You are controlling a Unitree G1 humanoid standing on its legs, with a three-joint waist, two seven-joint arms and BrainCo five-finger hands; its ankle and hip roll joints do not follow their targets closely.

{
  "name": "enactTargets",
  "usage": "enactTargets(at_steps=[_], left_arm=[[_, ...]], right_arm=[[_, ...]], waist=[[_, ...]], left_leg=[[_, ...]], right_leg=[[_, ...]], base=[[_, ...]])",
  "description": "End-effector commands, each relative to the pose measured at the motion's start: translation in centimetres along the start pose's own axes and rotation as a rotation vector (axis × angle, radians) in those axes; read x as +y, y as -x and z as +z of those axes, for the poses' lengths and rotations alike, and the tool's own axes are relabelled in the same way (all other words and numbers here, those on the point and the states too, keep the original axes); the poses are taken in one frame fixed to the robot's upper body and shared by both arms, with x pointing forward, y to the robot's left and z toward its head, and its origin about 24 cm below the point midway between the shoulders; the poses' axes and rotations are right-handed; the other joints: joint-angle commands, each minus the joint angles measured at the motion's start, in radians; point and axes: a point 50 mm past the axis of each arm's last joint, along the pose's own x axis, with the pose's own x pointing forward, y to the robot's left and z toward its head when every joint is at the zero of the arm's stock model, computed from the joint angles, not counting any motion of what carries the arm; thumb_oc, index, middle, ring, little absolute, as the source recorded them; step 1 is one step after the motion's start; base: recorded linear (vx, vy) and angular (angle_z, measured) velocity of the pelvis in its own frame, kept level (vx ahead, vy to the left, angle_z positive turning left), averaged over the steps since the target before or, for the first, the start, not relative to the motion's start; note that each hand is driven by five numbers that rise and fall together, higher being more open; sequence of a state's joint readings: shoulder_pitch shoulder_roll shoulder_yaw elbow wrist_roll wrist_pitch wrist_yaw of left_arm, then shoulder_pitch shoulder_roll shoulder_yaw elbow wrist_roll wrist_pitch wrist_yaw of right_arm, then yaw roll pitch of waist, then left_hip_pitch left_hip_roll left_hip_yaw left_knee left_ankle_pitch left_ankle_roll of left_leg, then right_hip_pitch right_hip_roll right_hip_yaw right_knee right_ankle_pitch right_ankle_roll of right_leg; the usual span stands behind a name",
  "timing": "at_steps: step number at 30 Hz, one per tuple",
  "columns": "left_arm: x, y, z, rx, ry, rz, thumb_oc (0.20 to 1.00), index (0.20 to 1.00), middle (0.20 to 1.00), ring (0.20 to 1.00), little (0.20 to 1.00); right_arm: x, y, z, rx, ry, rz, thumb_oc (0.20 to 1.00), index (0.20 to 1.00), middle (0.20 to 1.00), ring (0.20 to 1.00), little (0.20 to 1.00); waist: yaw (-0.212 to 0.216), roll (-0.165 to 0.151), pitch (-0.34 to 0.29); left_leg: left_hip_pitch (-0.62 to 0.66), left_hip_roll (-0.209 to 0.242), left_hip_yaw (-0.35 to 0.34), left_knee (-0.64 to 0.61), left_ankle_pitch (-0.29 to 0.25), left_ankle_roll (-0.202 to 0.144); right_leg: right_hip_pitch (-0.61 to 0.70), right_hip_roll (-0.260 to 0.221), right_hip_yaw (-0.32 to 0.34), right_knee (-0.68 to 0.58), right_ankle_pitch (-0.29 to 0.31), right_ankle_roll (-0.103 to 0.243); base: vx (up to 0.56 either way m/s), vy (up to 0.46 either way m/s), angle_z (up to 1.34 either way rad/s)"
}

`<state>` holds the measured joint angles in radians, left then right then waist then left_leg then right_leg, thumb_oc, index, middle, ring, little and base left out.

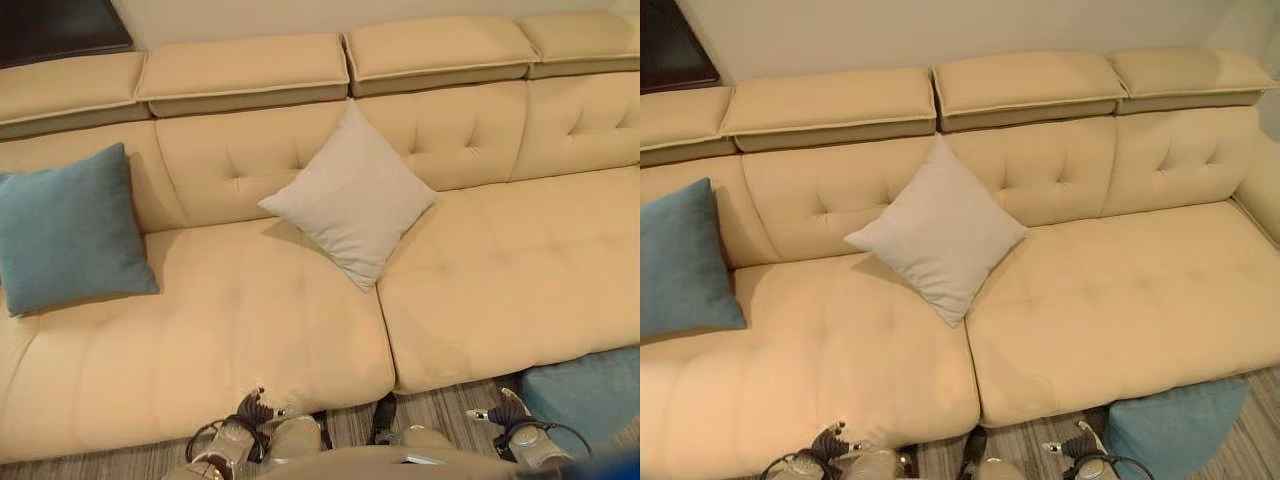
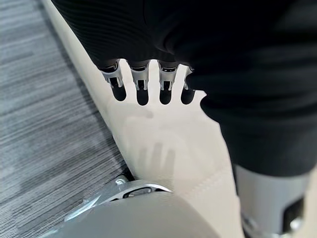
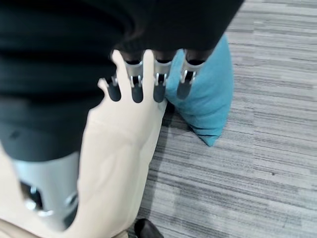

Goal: Pick up all the scattered cushions and arrange them neatly on the sofa.

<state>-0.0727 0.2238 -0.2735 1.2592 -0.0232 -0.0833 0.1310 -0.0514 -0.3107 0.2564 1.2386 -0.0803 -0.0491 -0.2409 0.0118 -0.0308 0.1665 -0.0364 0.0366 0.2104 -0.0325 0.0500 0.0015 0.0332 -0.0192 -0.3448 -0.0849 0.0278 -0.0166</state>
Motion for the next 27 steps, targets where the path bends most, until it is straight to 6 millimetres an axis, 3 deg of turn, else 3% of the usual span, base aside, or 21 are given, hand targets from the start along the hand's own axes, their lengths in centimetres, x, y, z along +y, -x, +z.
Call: enactTargets(at_steps=[1, 3, 5, 9, 11, 18, 22, 25, 27], left_arm=[[1.1, -0.2, 0.6, -0.019, -0.012, 0.041, 1.0, 1.0, 1.0, 1.0, 1.0], [1.5, -0.3, 0.9, -0.029, -0.019, 0.051, 1.0, 1.0, 1.0, 1.0, 1.0], [1.8, -0.3, 1.2, -0.043, -0.023, 0.059, 1.0, 1.0, 1.0, 1.0, 1.0], [1.8, -0.3, 1.6, -0.065, -0.029, 0.057, 1.0, 1.0, 1.0, 1.0, 1.0], [1.8, -0.4, 1.9, -0.073, -0.044, 0.054, 1.0, 1.0, 1.0, 1.0, 1.0], [1.7, -0.3, 1.7, -0.072, -0.038, 0.054, 1.0, 1.0, 1.0, 1.0, 1.0], [1.6, -0.3, 3.0, -0.135, -0.004, 0.054, 1.0, 1.0, 1.0, 1.0, 1.0], [1.9, -0.1, 5.3, -0.243, 0.046, 0.071, 1.0, 1.0, 1.0, 1.0, 1.0], [2.4, 0.6, 8.4, -0.391, 0.127, 0.092, 1.0, 1.0, 1.0, 1.0, 1.0]], right_arm=[[-0.4, -0.3, 1.6, -0.051, 0.009, -0.018, 1.0, 1.0, 1.0, 1.0, 1.0], [-0.4, -0.3, 2.0, -0.064, 0.01, -0.017, 1.0, 1.0, 1.0, 1.0, 1.0], [-0.4, -0.3, 2.3, -0.076, 0.0, -0.018, 1.0, 1.0, 1.0, 1.0, 1.0], [-0.6, -0.3, 2.4, -0.083, -0.008, -0.024, 1.0, 1.0, 1.0, 1.0, 1.0], [-0.5, -0.3, 2.2, -0.079, -0.013, -0.02, 1.0, 1.0, 1.0, 1.0, 1.0], [-0.6, -0.3, 1.9, -0.078, -0.001, -0.025, 1.0, 1.0, 1.0, 1.0, 1.0], [-1.0, -0.2, 2.2, -0.114, -0.011, -0.043, 1.0, 1.0, 1.0, 1.0, 1.0], [-2.1, -0.2, 3.4, -0.189, -0.037, -0.084, 1.0, 1.0, 1.0, 1.0, 1.0], [-3.9, 0.2, 5.4, -0.302, -0.081, -0.149, 1.0, 1.0, 1.0, 1.0, 1.0]], waist=[[0.012, -0.008, -0.022], [0.007, -0.003, -0.016], [-0.004, 0.004, -0.008], [-0.019, 0.01, -0.005], [-0.029, 0.003, -0.002], [-0.021, -0.004, -0.014], [-0.018, -0.005, -0.03], [-0.02, -0.006, -0.033], [-0.024, -0.006, -0.027]], left_leg=[[-0.023, -0.047, -0.017, 0.063, -0.103, 0.017], [-0.015, -0.05, -0.033, 0.06, -0.103, 0.025], [0.009, -0.057, -0.062, 0.042, -0.103, 0.03], [0.023, -0.067, -0.098, 0.028, -0.098, 0.029], [0.031, -0.083, -0.135, 0.024, -0.101, 0.026], [0.039, -0.086, -0.153, 0.006, -0.099, 0.014], [0.06, -0.075, -0.163, -0.026, -0.086, -0.004], [0.068, -0.07, -0.167, -0.04, -0.081, -0.012], [0.068, -0.063, -0.167, -0.047, -0.077, -0.019]], right_leg=[[-0.019, -0.101, 0.051, 0.251, -0.129, 0.135], [-0.065, -0.111, 0.068, 0.341, -0.12, 0.153], [-0.104, -0.098, 0.126, 0.383, -0.113, 0.157], [-0.129, -0.077, 0.192, 0.329, -0.104, 0.148], [-0.126, -0.071, 0.23, 0.243, -0.086, 0.148], [-0.084, -0.065, 0.216, 0.174, -0.075, 0.147], [-0.027, -0.055, 0.189, 0.1, -0.072, 0.136], [-0.008, -0.049, 0.178, 0.072, -0.07, 0.132], [0.0, -0.047, 0.169, 0.053, -0.07, 0.13]], base=[[0.19, 0.195, -0.04], [0.1, 0.11, 0.06], [0.1, 0.032, 0.22], [0.1, -0.018, 0.44], [0.1, -0.042, 0.27], [0.06, -0.063, 0.33], [0.08, -0.104, 0.09], [0.05, -0.085, 0.03], [0.03, -0.078, 0.08]])
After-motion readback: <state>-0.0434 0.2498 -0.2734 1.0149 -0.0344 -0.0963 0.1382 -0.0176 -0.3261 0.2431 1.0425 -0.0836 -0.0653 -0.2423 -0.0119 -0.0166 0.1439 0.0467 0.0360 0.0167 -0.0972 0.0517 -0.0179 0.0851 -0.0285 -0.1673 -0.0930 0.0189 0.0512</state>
